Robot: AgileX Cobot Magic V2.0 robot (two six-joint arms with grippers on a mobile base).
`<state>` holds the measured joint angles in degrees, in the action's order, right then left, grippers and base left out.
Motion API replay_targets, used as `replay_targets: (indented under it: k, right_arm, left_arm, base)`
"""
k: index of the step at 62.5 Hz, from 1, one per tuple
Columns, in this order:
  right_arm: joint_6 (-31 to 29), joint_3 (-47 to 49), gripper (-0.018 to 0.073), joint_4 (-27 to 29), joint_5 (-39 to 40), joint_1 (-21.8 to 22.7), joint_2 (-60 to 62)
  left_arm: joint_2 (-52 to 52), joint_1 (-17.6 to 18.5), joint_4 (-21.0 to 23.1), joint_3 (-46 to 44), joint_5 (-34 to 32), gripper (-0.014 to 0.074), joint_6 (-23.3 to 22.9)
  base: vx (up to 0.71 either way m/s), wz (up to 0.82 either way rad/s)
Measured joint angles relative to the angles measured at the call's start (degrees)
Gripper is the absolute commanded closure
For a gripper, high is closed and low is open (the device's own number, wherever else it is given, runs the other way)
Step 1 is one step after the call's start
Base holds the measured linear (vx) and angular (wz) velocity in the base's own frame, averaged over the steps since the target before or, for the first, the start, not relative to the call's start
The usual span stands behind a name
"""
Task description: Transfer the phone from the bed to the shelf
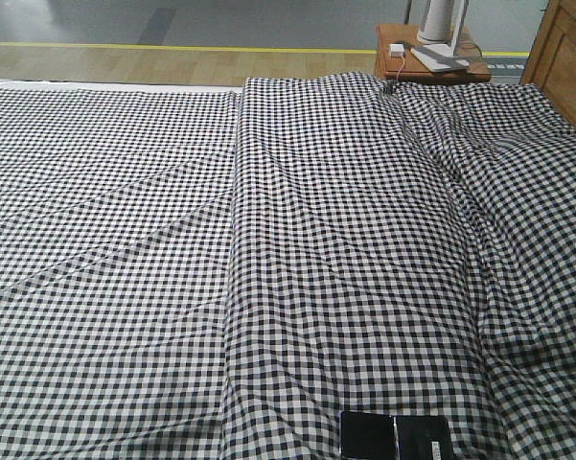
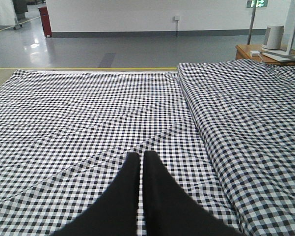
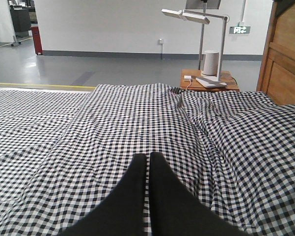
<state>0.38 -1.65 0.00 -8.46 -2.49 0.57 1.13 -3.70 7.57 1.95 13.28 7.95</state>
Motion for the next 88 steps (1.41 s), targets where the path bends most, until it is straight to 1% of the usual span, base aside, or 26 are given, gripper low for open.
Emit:
replay_targets:
  k: [22, 28, 35, 47, 52, 58, 69, 79, 88]
  right_arm:
    - [-0.4, 0.0, 0.0568, 0.0, 0.0, 0.0, 0.0]
    - [-0.4, 0.0, 0.0568, 0.0, 1.2, 0.0, 0.0]
    - [-0.4, 0.0, 0.0568, 0.0, 4.7, 0.0, 0.0]
    - [-2.0, 0.0, 0.0568, 0.0, 17.0, 0.0, 0.0]
    - [-2.2, 0.0, 0.0568, 0.0, 19.3, 0.0, 0.0]
    - [-2.7, 1.3, 0.0568, 0.0, 19.4, 0.0, 0.0]
    - [-4.2, 6.8, 0.0568, 0.0, 19.2, 0.0, 0.0]
    - [-4.7, 13.0, 0.0568, 0.0, 15.8, 0.0, -1.3]
    - [-4.8, 19.3, 0.0568, 0.0, 12.1, 0.0, -6.6]
  left_arm:
    - [0.0, 0.0, 0.0, 0.0, 0.0, 0.0596, 0.0]
    - [0.0, 0.0, 0.0, 0.0, 0.0, 0.0596, 0.0]
    - [0.0, 0.0, 0.0, 0.0, 0.0, 0.0596, 0.0]
    - [0.0, 0.0, 0.0, 0.0, 0.0, 0.0596, 0.0]
    - [0.0, 0.0, 0.0, 0.0, 0.0, 0.0596, 0.0]
    - [0.0, 0.0, 0.0, 0.0, 0.0, 0.0596, 0.0]
    - [0.0, 0.0, 0.0, 0.0, 0.0, 0.0596, 0.0]
    - [0.0, 0.0, 0.0, 0.0, 0.0, 0.0596, 0.0]
    - [0.0, 0.0, 0.0, 0.0, 0.0, 0.0596, 0.0]
  base:
    - [0.0, 0.0]
    - [0.0, 0.0]
    - [0.0, 0.0]
    - [0.0, 0.0]
    - [0.0, 0.0]
    - [0.0, 0.0]
    - [0.0, 0.0]
    - [0.0, 0.0]
    - [0.0, 0.0]
